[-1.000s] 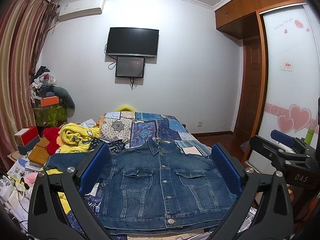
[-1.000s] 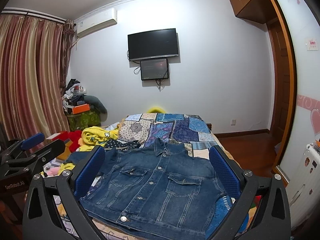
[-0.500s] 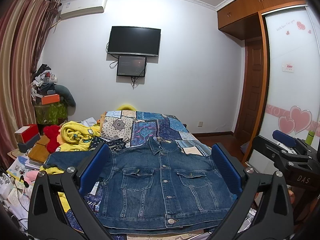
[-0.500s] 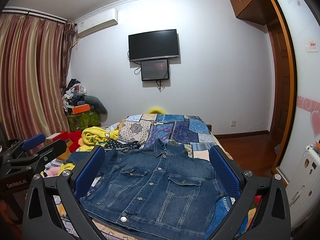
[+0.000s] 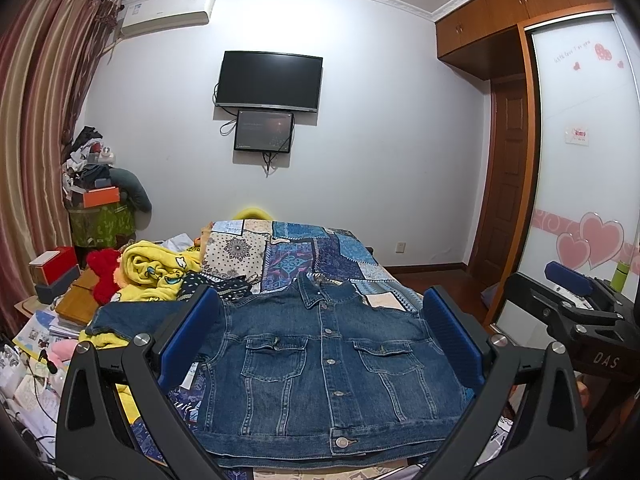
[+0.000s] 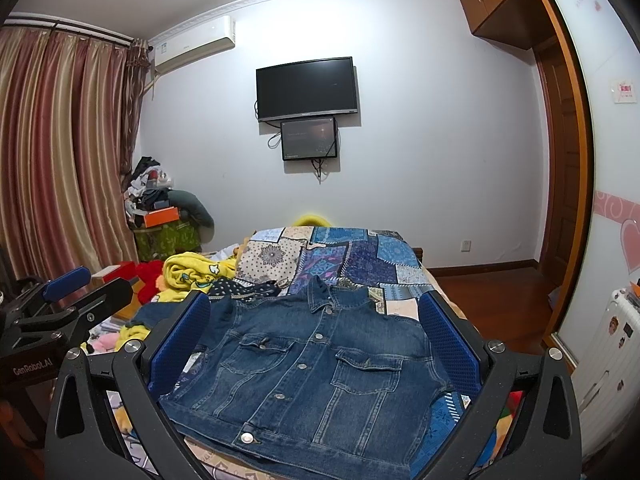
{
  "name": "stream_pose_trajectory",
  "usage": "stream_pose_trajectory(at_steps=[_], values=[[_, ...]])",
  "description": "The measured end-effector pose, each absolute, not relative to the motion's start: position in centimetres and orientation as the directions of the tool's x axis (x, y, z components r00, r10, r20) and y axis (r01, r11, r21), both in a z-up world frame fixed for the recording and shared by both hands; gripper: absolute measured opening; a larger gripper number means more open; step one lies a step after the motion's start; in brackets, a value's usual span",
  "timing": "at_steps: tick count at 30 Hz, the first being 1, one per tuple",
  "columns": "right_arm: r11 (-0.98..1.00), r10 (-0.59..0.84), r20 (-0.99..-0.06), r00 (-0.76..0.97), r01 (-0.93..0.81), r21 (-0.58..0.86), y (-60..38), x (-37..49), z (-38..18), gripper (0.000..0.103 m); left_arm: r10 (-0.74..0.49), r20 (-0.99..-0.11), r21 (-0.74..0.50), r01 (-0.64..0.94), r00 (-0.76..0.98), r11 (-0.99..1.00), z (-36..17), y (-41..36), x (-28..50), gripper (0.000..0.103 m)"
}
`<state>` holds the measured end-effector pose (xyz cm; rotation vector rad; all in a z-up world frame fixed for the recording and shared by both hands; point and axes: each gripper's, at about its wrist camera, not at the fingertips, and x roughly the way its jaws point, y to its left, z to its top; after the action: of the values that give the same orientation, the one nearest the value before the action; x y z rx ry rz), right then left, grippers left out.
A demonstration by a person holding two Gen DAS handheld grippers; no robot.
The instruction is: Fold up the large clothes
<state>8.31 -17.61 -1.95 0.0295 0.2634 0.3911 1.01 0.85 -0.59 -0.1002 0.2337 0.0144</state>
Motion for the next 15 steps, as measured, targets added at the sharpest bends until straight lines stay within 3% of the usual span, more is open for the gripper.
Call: stream_pose_trajectory(at_steps=[15], values=[[0.926, 0.375, -0.262, 0.889, -0.370, 0.072, -17.32, 8.57, -2.15, 0.103, 0.001, -0.243, -0.104, -0.028, 0.970, 0.994, -0.83, 1.24, 1.53, 0.103]])
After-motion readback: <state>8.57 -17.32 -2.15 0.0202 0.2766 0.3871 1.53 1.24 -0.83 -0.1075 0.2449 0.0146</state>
